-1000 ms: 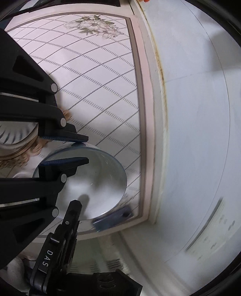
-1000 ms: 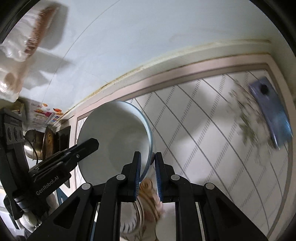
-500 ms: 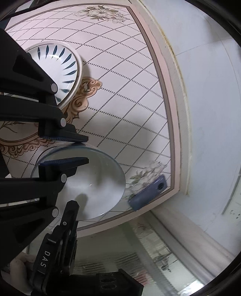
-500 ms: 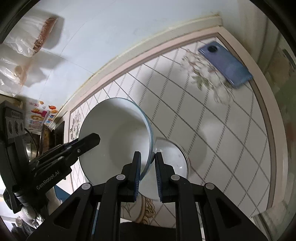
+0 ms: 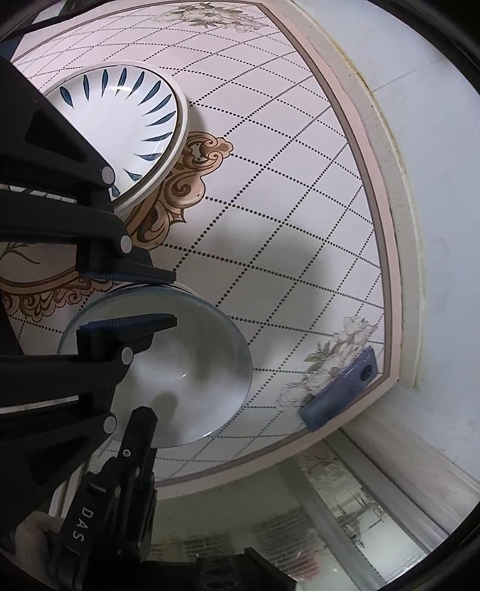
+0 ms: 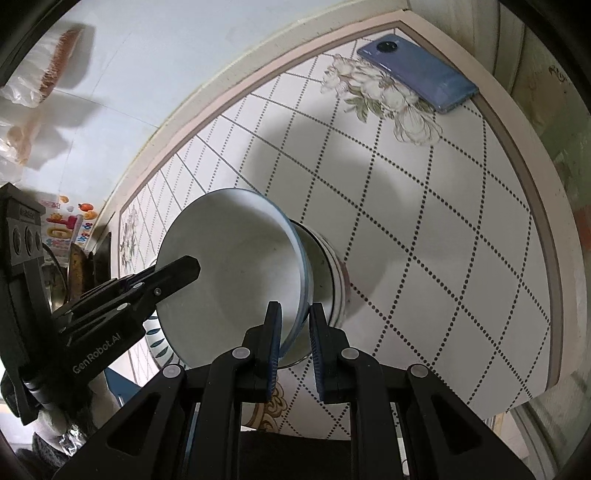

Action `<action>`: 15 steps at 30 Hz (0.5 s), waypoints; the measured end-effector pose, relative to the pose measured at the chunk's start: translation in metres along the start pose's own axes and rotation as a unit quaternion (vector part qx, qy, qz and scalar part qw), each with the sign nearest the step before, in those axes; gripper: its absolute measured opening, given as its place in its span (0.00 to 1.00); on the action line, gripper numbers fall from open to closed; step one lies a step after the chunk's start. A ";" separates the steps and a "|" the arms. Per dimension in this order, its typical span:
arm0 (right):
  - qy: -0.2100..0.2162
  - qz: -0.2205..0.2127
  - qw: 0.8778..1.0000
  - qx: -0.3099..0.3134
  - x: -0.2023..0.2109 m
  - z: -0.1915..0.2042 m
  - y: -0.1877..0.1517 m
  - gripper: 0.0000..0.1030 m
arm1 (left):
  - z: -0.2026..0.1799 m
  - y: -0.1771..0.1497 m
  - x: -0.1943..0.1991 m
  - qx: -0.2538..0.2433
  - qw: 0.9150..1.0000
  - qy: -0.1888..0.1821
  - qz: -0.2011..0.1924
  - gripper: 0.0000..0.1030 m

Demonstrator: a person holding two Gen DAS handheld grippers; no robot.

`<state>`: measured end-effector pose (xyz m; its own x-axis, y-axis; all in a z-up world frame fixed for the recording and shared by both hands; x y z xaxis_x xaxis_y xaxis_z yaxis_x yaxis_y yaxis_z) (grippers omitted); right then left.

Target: Organize plates and bowls

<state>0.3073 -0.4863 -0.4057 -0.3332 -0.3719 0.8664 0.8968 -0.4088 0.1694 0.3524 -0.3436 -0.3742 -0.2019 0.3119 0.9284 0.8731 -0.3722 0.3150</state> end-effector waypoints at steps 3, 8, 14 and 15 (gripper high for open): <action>-0.003 0.001 1.000 0.001 -0.002 -0.002 0.000 0.17 | 0.000 -0.004 -0.005 -0.001 1.000 0.002 0.007 0.14; -0.008 -0.002 1.000 0.006 -0.002 -0.001 0.002 0.17 | 0.000 -0.007 -0.009 -0.004 1.000 0.005 0.011 0.14; -0.024 0.000 1.000 0.016 -0.003 -0.001 0.000 0.17 | -0.001 -0.007 -0.012 -0.008 1.000 0.009 0.009 0.14; -0.027 0.000 1.000 0.016 -0.003 -0.002 -0.001 0.17 | -0.001 -0.007 -0.012 -0.010 1.000 0.011 0.009 0.14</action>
Point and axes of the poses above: each gripper's, at about its wrist camera, not at the fingertips, and x roughly against the way its jaws point, z to its left, y to its top, the point moved 8 cm from there along -x, roughly the way its jaws point, and after that the axes turned 5 degrees about -z, right-handed, at the moved point
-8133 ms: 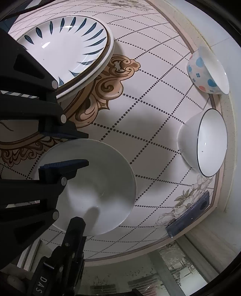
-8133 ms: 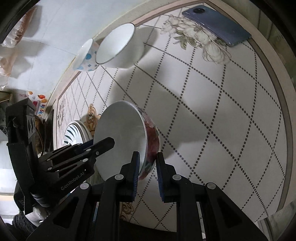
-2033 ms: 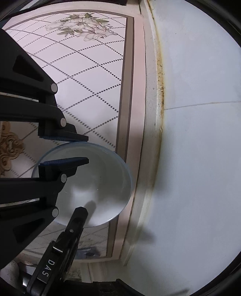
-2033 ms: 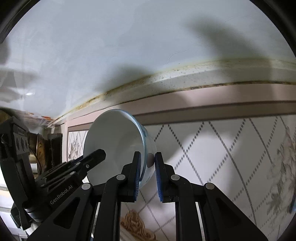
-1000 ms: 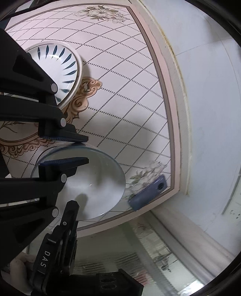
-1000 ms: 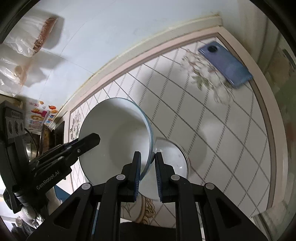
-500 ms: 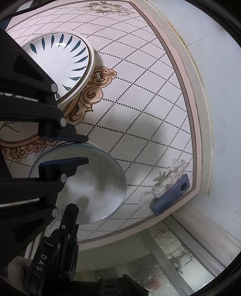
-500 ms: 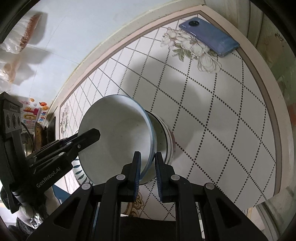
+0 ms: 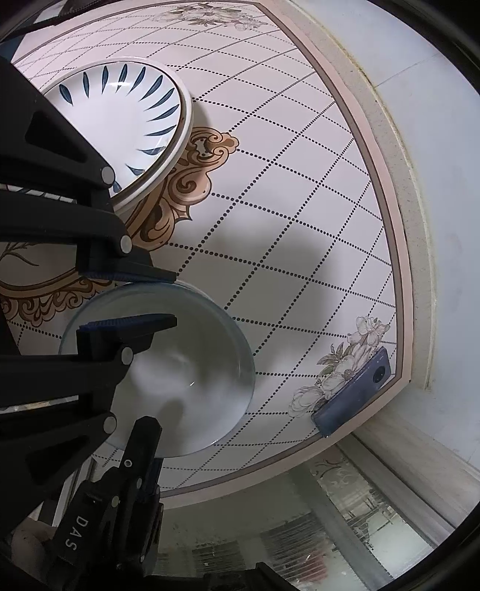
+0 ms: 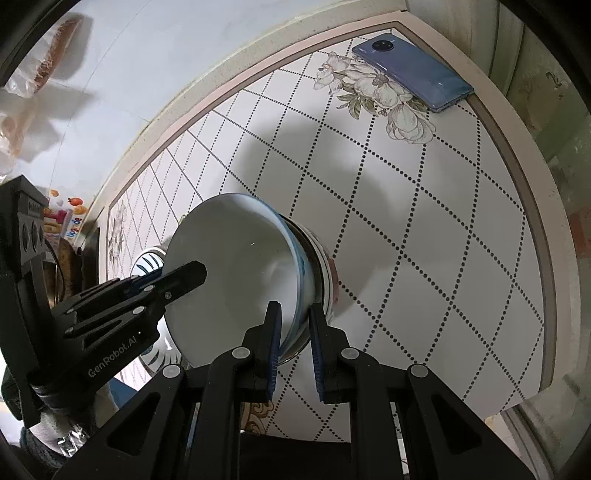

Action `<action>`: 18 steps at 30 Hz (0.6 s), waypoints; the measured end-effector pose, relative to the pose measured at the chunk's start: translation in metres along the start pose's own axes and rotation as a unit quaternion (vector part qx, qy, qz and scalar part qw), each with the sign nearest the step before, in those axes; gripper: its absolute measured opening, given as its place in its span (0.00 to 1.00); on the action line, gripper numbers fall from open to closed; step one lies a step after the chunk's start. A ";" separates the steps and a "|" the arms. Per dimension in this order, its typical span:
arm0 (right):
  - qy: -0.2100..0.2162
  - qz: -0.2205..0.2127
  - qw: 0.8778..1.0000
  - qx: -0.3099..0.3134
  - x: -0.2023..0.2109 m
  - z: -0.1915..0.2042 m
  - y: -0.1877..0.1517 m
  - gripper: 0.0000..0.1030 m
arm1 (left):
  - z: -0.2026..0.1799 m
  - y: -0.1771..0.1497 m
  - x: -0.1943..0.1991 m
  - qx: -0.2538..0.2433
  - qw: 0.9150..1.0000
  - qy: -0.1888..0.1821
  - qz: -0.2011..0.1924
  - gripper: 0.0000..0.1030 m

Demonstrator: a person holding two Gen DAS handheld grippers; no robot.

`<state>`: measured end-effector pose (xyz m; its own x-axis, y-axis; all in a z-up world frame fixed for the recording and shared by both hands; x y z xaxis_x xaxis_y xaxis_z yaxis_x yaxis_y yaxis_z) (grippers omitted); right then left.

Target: Organize plates and bowls

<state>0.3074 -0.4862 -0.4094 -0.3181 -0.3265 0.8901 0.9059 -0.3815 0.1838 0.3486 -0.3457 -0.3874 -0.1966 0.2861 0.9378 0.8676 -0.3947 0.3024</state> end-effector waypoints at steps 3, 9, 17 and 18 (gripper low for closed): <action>0.000 0.000 1.000 -0.005 0.000 -0.002 0.000 0.19 | 0.001 -0.001 -0.001 -0.004 1.000 0.004 0.002 0.14; 0.002 -0.002 1.000 -0.016 0.007 0.000 -0.001 0.20 | 0.000 -0.003 0.014 -0.016 1.000 0.020 -0.001 0.15; -0.056 -0.050 0.997 0.020 0.063 0.019 -0.006 0.67 | 0.003 -0.004 0.069 -0.020 0.999 -0.001 -0.037 0.27; -0.058 -0.055 0.997 0.021 0.069 0.021 -0.006 0.75 | 0.003 -0.004 0.075 -0.022 0.999 -0.002 -0.042 0.36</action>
Point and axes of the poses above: each gripper's, at about its wrist camera, not at the fingertips, and x roughly against the way its jaws point, z to its left, y to its top, the point moved 8 cm from there along -x, roughly the way its jaws point, and after that the axes turned 5 degrees about -z, right-handed, at the moved point
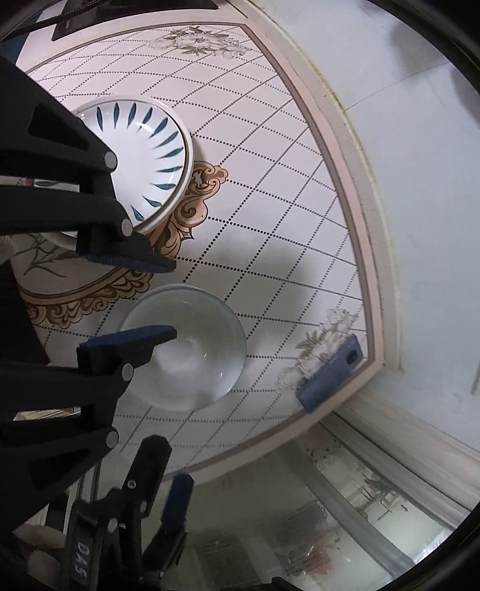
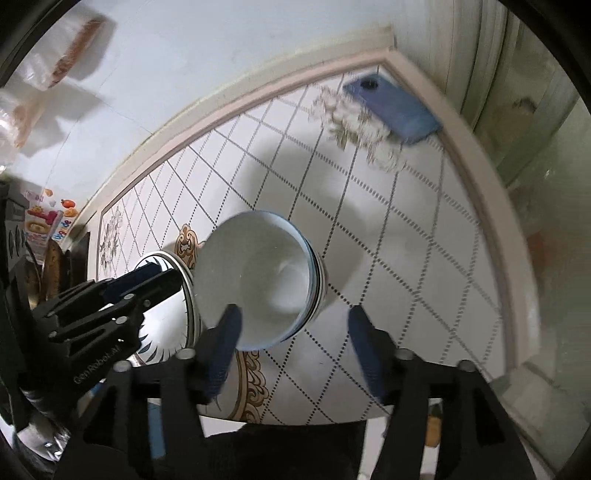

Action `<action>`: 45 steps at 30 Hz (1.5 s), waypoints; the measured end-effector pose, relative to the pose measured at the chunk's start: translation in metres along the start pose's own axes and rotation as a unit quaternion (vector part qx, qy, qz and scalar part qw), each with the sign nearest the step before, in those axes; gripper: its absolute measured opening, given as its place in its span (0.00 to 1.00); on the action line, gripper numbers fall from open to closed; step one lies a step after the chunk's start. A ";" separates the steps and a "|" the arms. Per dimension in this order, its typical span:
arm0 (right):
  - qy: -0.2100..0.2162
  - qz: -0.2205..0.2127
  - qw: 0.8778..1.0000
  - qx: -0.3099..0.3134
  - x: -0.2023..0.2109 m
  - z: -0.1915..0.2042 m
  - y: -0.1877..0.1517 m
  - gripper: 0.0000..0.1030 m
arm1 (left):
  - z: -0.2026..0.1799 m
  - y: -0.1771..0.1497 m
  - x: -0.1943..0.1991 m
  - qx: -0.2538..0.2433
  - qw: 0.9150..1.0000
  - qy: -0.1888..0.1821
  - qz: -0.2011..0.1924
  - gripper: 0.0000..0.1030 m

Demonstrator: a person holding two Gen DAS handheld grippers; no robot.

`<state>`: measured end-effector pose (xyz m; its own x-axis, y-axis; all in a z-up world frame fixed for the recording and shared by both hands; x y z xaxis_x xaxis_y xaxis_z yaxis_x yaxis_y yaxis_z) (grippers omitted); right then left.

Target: Organize plates and bowls

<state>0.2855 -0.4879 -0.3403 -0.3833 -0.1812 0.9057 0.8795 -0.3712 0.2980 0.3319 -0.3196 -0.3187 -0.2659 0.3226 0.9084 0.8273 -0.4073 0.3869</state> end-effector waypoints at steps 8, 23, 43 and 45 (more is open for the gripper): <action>-0.019 -0.042 0.999 0.007 0.055 0.010 -0.001 0.88 | 0.000 0.008 0.043 -0.012 0.999 -0.005 -0.045 0.86; -0.010 -0.065 0.998 0.010 0.082 0.009 0.002 0.94 | -0.004 0.027 0.043 0.000 0.998 -0.029 -0.059 0.94; 0.144 0.062 0.984 -0.084 -0.096 -0.030 -0.002 0.93 | 0.009 0.020 -0.115 0.013 0.995 -0.039 0.086 0.89; 0.152 0.069 0.982 -0.088 -0.107 -0.031 -0.002 0.93 | 0.009 0.016 -0.125 0.023 0.993 -0.054 0.101 0.89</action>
Point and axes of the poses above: each gripper's, at about its wrist camera, not at the fingertips, and x roughly against the way its jaws point, z to its left, y to its top, the point moved 8 cm from there along -x, roughly the way its jaws point, and after that the axes turned 5 degrees about -z, right-handed, at the moved point
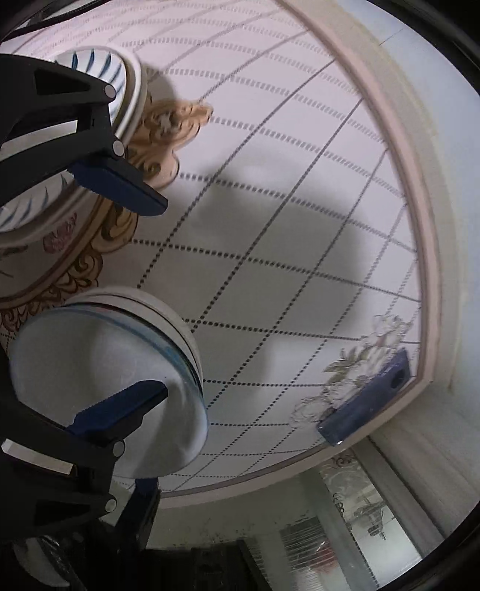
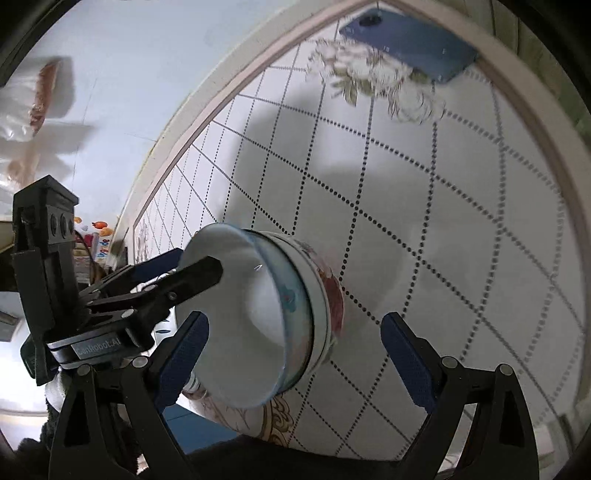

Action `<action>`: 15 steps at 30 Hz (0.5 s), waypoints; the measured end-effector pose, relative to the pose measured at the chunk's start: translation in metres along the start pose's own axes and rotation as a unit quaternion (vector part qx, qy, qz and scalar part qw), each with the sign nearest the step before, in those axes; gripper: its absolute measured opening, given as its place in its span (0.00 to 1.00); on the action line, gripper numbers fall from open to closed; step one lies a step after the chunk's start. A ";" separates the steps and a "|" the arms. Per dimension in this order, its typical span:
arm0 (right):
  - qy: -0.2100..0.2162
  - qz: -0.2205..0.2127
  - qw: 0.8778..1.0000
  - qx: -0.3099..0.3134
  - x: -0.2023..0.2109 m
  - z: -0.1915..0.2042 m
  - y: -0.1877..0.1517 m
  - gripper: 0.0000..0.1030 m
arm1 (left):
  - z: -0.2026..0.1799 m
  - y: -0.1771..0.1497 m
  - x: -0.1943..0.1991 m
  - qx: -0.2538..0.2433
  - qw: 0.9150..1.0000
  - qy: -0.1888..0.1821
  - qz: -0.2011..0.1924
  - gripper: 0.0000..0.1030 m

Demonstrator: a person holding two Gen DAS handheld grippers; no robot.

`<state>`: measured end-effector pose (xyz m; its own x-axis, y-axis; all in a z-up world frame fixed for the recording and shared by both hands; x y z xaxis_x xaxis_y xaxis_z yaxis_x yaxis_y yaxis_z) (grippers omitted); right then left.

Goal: Organize plates and bowls
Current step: 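Grip the rim of the nested bowl stack with both grippers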

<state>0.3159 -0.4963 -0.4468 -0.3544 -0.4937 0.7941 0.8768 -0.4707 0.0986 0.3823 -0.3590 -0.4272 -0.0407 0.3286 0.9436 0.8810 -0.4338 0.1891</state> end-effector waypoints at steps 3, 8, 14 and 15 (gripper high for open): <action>0.015 0.014 1.000 -0.008 -0.015 -0.005 -0.001 0.93 | 0.000 -0.003 -0.011 0.008 1.000 -0.011 0.017 0.77; 0.039 0.035 0.999 -0.015 -0.034 -0.007 -0.007 0.73 | -0.006 -0.011 -0.023 0.013 0.999 -0.038 0.036 0.63; 0.045 0.031 0.998 -0.024 -0.044 -0.010 -0.011 0.55 | -0.016 -0.012 -0.021 0.014 0.998 -0.054 0.029 0.46; 0.048 0.030 0.998 -0.031 -0.044 -0.011 -0.012 0.54 | -0.016 -0.012 -0.021 0.018 0.998 -0.054 0.028 0.46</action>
<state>0.3171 -0.4770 -0.4891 -0.3346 -0.5884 0.7361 0.8766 -0.4811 0.0140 0.3652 -0.3744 -0.4446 0.0582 0.3948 0.9169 0.8970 -0.4239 0.1256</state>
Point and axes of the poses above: each gripper's, at about its wrist camera, not at the fingertips, and x roughly against the way its jaws point, z to its left, y to its top, the point moved 8 cm from there along -x, roughly the way its jaws point, and after that the axes turned 5 degrees about -z, right-handed, at the moved point
